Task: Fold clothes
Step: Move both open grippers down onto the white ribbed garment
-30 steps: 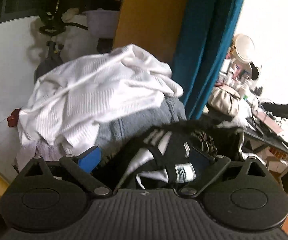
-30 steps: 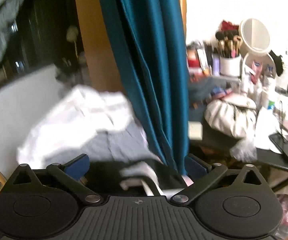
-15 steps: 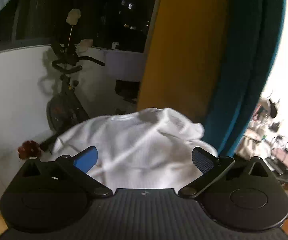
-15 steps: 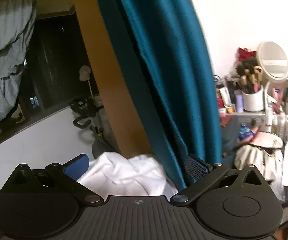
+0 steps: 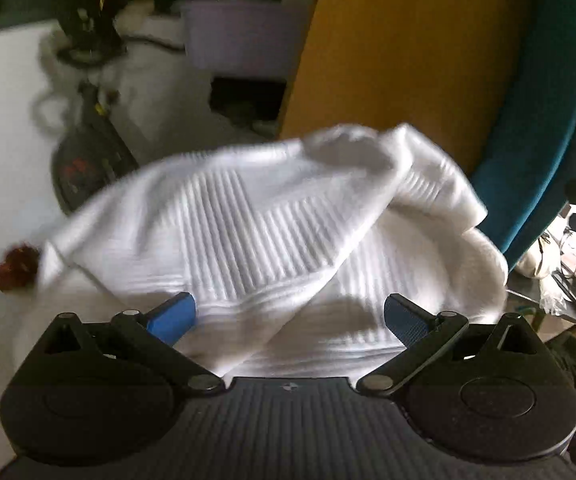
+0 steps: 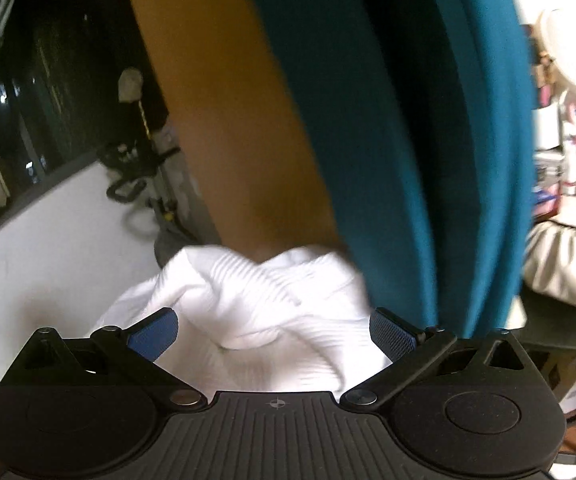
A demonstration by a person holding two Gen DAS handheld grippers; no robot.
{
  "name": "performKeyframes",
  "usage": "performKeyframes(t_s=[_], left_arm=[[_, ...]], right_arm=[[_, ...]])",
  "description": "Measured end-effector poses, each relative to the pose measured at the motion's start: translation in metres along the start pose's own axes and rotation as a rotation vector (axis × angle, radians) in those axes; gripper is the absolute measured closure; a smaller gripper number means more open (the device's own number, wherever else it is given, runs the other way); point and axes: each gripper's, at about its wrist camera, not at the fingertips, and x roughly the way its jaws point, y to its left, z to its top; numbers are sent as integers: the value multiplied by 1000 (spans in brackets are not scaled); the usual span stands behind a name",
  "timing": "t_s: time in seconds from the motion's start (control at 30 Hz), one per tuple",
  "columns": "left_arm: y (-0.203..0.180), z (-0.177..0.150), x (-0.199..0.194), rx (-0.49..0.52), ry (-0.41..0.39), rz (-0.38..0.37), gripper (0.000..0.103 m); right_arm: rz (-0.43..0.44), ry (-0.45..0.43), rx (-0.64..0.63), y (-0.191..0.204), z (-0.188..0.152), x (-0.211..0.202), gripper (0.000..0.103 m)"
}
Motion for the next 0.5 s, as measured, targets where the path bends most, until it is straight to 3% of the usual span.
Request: performKeyframes(t_s=[0.13,0.27,0.5], left_arm=[[19,-3,16,-84,46,-93,1],[31,-5,20,-94,70,-163,1],[41,-7,24,-98,81,-213,1]], right_arm=[[-13,84,-15,15,-20,44,1],[-22,160,-28,22,-42,74,1],[-4,164,7,19,-67,90,1]])
